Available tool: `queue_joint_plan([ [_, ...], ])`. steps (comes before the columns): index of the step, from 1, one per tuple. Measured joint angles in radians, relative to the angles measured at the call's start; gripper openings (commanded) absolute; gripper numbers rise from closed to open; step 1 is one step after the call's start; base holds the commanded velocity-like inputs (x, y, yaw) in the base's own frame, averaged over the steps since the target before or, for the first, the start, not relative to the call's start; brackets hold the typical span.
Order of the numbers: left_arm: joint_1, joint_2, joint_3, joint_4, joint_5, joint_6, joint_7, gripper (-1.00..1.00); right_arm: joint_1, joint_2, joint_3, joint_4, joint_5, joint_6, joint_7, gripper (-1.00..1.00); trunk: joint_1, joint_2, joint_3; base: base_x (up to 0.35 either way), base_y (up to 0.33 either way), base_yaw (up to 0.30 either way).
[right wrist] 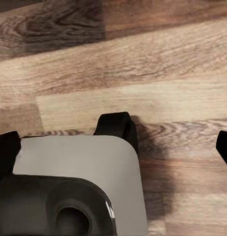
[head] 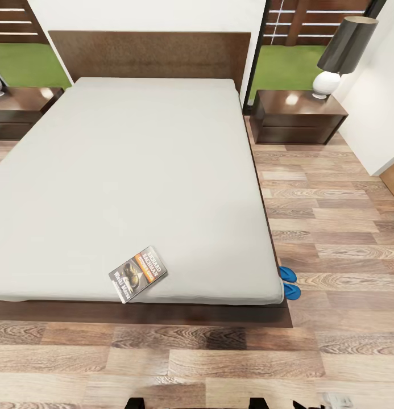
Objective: In the bedroom, move the book from the bed onto either nightstand, and place the two sandals side by side next to the bed.
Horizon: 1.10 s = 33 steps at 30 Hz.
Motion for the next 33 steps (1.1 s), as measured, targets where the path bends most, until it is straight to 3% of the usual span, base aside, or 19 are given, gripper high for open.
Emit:
queue_joint_plan([
  [3, 0.000, 0.000, 0.000, 0.000, 0.000, 0.002, 0.000, 1.00, -0.003, 0.001, 0.000, 0.000, 0.000, 0.001, 0.043, 1.00, 0.000, 0.000, 0.000, 0.000, 0.000, 0.000],
  [18, 0.000, 0.000, -0.001, 0.000, 0.000, 0.003, 0.000, 1.00, -0.007, 0.004, 0.002, 0.000, 0.000, 0.005, 0.127, 1.00, 0.000, 0.000, 0.000, 0.000, 0.000, 0.000],
  [33, 0.001, -0.001, -0.001, 0.000, -0.002, 0.001, 0.000, 1.00, -0.007, 0.006, 0.003, 0.000, 0.000, 0.005, 0.163, 1.00, 0.000, 0.000, 0.000, 0.000, 0.000, 0.000],
])
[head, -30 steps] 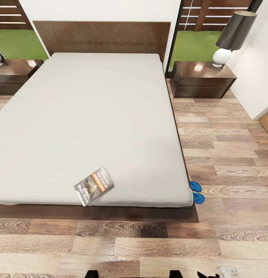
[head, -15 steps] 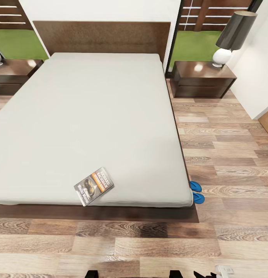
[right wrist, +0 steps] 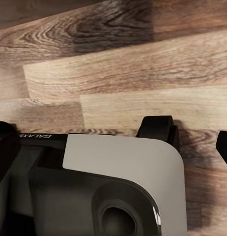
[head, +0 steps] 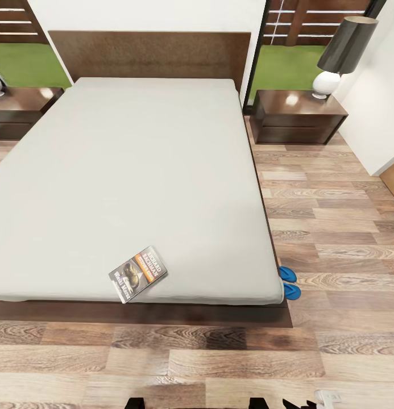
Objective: In the bedroom, move the book from the bed onto either nightstand, and place the two sandals side by side next to the bed.
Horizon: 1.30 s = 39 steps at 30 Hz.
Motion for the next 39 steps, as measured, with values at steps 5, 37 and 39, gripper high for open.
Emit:
queue_joint_plan([
  [5, 0.000, -0.002, 0.000, 0.000, 0.000, 0.001, 0.000, 1.00, 0.000, 0.000, 0.000, 0.000, 0.000, 0.001, 0.004, 1.00, 0.000, 0.000, 0.000, 0.000, 0.000, 0.000],
  [37, 0.000, -0.004, 0.001, 0.000, 0.001, 0.002, 0.000, 1.00, 0.000, 0.045, 0.009, -0.023, 0.002, -0.001, 0.011, 1.00, 0.000, 0.000, 0.000, 0.000, 0.000, 0.000],
  [39, 0.000, -0.004, 0.001, 0.000, 0.001, 0.002, 0.000, 1.00, 0.000, 0.049, 0.009, -0.032, 0.002, -0.002, 0.012, 1.00, 0.000, 0.000, 0.000, 0.000, 0.018, 0.000],
])
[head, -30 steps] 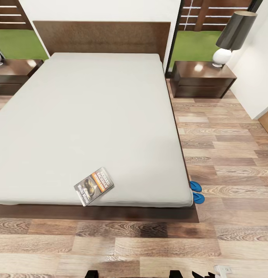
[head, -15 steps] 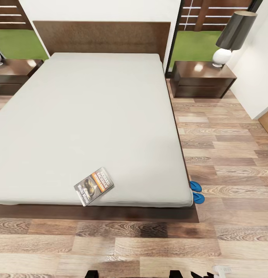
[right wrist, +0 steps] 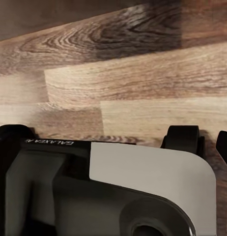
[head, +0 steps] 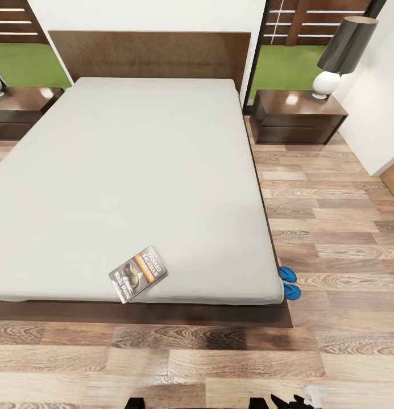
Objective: In the bedroom, move the book from the bed onto either nightstand, and place the two sandals side by side next to the bed.
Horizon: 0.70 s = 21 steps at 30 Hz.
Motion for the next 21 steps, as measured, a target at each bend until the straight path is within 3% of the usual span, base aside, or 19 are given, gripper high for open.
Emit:
queue_joint_plan([
  [7, 0.000, 0.000, 0.001, 0.000, 0.001, 0.000, 0.000, 1.00, -0.004, 0.006, 0.002, -0.009, 0.001, 0.000, 0.032, 1.00, 0.000, 0.000, 0.000, 0.000, 0.121, 0.000],
  [21, 0.000, 0.000, 0.002, 0.000, 0.002, -0.008, 0.000, 1.00, -0.013, 0.005, 0.003, -0.015, 0.005, 0.002, 0.190, 1.00, 0.000, 0.000, 0.000, 0.000, 0.101, 0.000],
])
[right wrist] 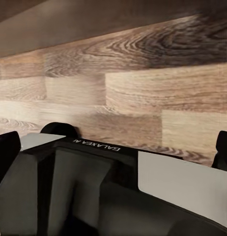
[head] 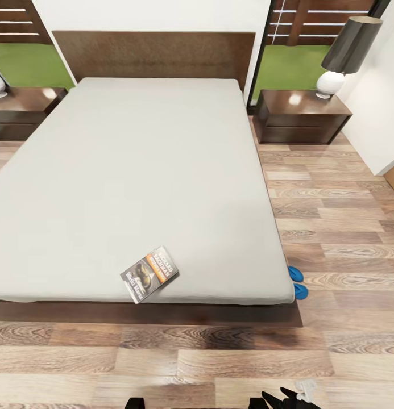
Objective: In the bedroom, move the book from the bed onto either nightstand, and place the two sandals side by side next to the bed.
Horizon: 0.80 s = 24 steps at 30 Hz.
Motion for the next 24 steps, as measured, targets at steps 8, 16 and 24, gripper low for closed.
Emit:
queue_joint_plan([
  [8, 0.000, 0.000, 0.000, 0.000, 0.001, -0.004, 0.000, 1.00, -0.005, 0.005, -0.003, -0.001, -0.004, 0.001, 0.041, 1.00, 0.000, 0.000, 0.000, 0.000, 0.139, 0.000],
  [16, 0.000, 0.000, 0.000, 0.000, 0.002, -0.006, 0.000, 1.00, -0.011, 0.009, -0.009, -0.001, -0.008, -0.003, 0.051, 1.00, 0.000, 0.000, 0.000, 0.000, 0.039, 0.000],
  [24, 0.001, 0.000, 0.000, 0.000, 0.003, -0.007, 0.001, 1.00, -0.012, 0.018, -0.013, -0.002, -0.010, -0.009, 0.052, 1.00, 0.000, 0.000, 0.000, 0.000, 0.026, 0.000],
])
